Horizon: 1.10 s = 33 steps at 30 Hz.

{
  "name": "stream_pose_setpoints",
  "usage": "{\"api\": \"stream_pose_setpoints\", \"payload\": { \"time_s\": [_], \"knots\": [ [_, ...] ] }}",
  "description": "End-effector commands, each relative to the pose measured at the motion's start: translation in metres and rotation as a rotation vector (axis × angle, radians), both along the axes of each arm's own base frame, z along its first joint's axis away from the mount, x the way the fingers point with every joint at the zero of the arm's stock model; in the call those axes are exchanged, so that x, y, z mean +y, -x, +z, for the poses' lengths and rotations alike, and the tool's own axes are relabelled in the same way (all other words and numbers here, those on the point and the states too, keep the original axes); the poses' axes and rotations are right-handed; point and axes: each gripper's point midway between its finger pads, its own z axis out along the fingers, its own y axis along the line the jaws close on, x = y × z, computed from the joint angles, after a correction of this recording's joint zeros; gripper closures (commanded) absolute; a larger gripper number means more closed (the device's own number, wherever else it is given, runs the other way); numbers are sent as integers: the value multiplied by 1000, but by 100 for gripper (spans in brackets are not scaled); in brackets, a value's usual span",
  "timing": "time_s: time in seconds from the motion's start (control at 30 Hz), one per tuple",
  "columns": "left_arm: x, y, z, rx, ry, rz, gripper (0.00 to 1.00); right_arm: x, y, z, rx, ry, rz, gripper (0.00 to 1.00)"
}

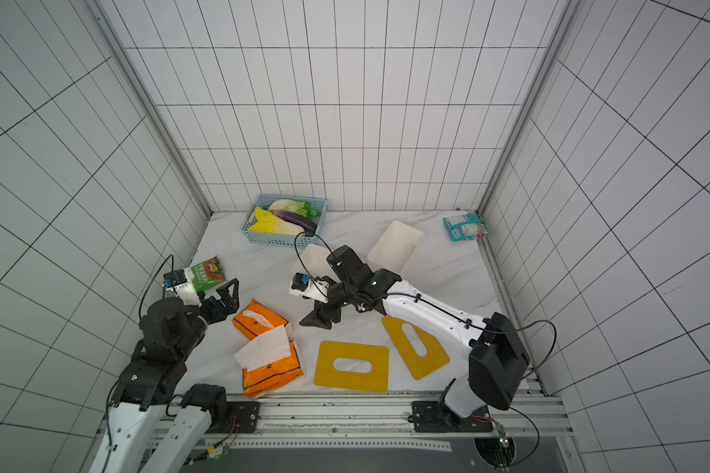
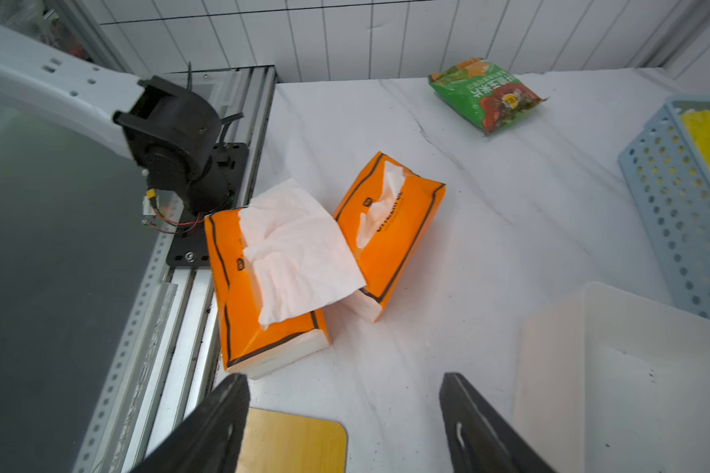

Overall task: Put the tissue paper into the tissue box
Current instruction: Move the paper towel to the center of the board.

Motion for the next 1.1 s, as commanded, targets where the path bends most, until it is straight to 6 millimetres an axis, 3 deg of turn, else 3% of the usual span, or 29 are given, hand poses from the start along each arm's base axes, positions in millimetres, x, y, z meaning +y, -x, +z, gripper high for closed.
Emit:
{"api": "stream_pose_setpoints", "payload": {
  "time_s": [0.0,0.4,0.7,0.87,1.07],
  "knots": [
    [-2,-2,-3,4,-6,-12,2,2,28,-14,33,-13,90,20],
    [-2,-3,-4,9,-2,-14,1,16,66,-89,73,124,161,16],
    [-4,-3,-5,11,2,-22,2,22,99,-122,123,197,200,16],
    [-4,-3,-5,11,2,-23,2,20,121,-124,172,224,240,17],
    [-5,-4,-5,11,4,-27,1,13,123,-97,158,206,243,17]
  ]
}}
